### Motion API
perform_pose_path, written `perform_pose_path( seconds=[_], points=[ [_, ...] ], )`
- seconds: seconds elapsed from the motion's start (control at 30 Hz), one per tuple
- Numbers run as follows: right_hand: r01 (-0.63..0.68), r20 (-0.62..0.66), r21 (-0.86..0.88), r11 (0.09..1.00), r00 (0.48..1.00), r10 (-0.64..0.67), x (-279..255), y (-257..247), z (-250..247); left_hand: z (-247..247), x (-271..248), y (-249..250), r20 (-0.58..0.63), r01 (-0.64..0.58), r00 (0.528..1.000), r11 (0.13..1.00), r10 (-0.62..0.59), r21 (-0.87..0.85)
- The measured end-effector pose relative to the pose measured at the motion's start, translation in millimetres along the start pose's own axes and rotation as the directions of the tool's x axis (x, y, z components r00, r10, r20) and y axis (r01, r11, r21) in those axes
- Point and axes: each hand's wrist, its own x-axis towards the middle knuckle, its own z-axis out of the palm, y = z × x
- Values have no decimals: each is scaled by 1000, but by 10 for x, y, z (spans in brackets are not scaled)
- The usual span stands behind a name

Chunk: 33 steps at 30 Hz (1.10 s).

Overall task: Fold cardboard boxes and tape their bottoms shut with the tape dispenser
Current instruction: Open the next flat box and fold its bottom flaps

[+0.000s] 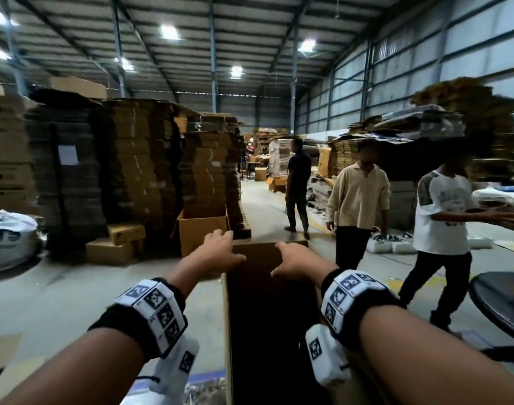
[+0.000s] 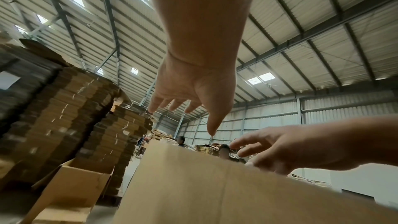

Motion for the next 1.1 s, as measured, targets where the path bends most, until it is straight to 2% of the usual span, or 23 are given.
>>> perform_pose_path(
  seconds=[0.1,0.17,0.27,0.37,0.47,0.53,0.57,0.67,0.73,0.83,0.97,1.1],
  points=[
    [19,-33,-8,1000,999,-19,351,57,165,166,285,-96,18,129,992,976,-128,-178],
    [47,-34,-39,998,998,-48,572,84,263,288,430,-166,90,225,974,909,-207,-349],
    [90,-2,-117,989,996,-91,862,102,351,450,568,-272,188,298,953,855,-238,-425],
    [122,-7,-230,965,992,-127,1042,97,412,540,615,-382,212,296,950,878,-230,-376],
    [151,-125,-312,938,972,-198,1132,85,520,514,554,-370,79,203,977,974,-196,-97],
    [124,-212,-349,929,955,-208,1135,58,586,449,490,-343,39,152,988,988,-153,28],
    [105,-218,-334,937,958,-186,1126,46,648,441,473,-349,61,163,985,987,-163,9],
    [64,-237,-294,954,962,-138,1085,35,848,400,339,-309,175,246,963,930,-203,-274],
    [55,-250,-270,961,960,-125,1030,52,984,413,281,-277,172,273,960,875,-221,-400],
    [43,-221,-241,970,970,-98,911,137,1233,431,229,-207,90,266,963,849,-253,-457],
    [54,-182,-209,976,979,-93,772,267,1616,475,156,-115,49,242,966,822,-254,-515],
    [69,-171,-198,978,980,-103,688,299,1816,493,116,-88,113,274,959,748,-260,-605]
  ],
)
